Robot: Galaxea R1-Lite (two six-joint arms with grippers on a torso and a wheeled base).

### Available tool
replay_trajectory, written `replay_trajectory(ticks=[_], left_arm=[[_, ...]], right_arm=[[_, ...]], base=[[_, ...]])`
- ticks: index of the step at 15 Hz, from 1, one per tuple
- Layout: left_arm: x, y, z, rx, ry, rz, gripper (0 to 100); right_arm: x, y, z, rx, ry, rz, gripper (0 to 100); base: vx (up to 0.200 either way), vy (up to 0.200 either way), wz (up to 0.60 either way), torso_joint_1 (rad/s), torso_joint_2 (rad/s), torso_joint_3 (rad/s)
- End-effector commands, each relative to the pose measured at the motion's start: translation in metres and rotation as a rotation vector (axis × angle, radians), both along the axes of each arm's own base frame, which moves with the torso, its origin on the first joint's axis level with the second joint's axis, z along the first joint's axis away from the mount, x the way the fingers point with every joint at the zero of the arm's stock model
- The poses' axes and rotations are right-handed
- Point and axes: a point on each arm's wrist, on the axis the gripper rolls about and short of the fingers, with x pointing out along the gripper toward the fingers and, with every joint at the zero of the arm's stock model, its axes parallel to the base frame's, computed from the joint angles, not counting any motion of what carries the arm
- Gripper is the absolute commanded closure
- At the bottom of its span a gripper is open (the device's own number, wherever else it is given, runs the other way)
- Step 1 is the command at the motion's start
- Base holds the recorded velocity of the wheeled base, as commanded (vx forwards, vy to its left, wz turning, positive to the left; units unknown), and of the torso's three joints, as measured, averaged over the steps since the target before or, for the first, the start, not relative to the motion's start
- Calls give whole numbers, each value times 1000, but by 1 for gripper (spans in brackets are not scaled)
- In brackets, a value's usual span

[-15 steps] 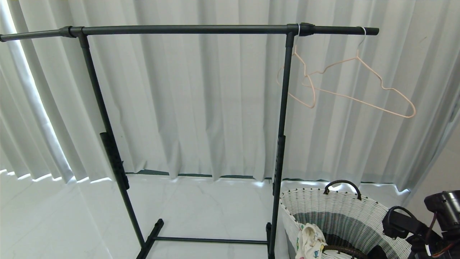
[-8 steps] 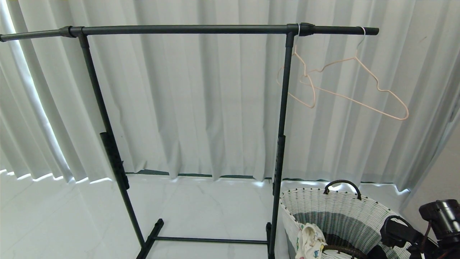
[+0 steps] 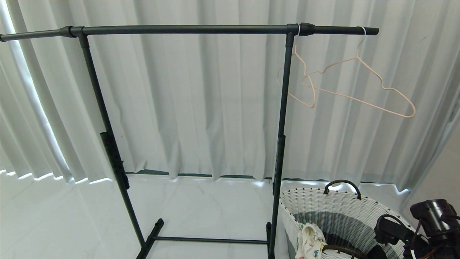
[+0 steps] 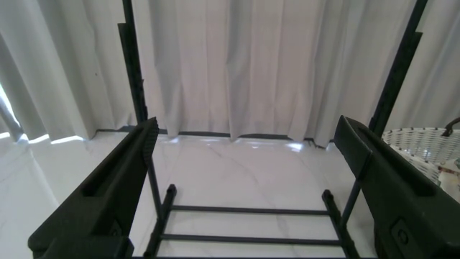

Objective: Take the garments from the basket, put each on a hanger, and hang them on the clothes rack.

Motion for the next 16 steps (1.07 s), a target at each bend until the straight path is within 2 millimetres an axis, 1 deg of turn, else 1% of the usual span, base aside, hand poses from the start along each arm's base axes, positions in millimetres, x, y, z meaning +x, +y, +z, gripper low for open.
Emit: replay_trajectory(ticks=[1, 3, 9, 12, 13, 16], left_arm=[[0, 0, 0, 1, 1, -1, 0], [0, 0, 0, 1, -1, -1, 0], [0, 0, 0, 1, -1, -1, 0], [0, 0, 0, 1, -1, -1, 0], [0, 0, 0, 1, -1, -1, 0], [0, 0, 0, 1, -1, -1, 0]], right_arm=[[2, -2, -15, -51, 62, -26, 0], [3, -2, -21, -60, 83, -29, 0], [20, -1, -35, -53, 17, -24, 0], [22, -1, -39, -53, 7, -31, 0], [24, -1, -41, -52, -6, -30, 100], [28, -1, -42, -53, -45, -31, 100]], base=[[0, 0, 0, 0, 0, 0], [0, 0, 0, 0, 0, 0], [0, 0, 0, 0, 0, 0], [0, 0, 0, 0, 0, 0], [0, 0, 0, 0, 0, 0], [0, 0, 0, 0, 0, 0]])
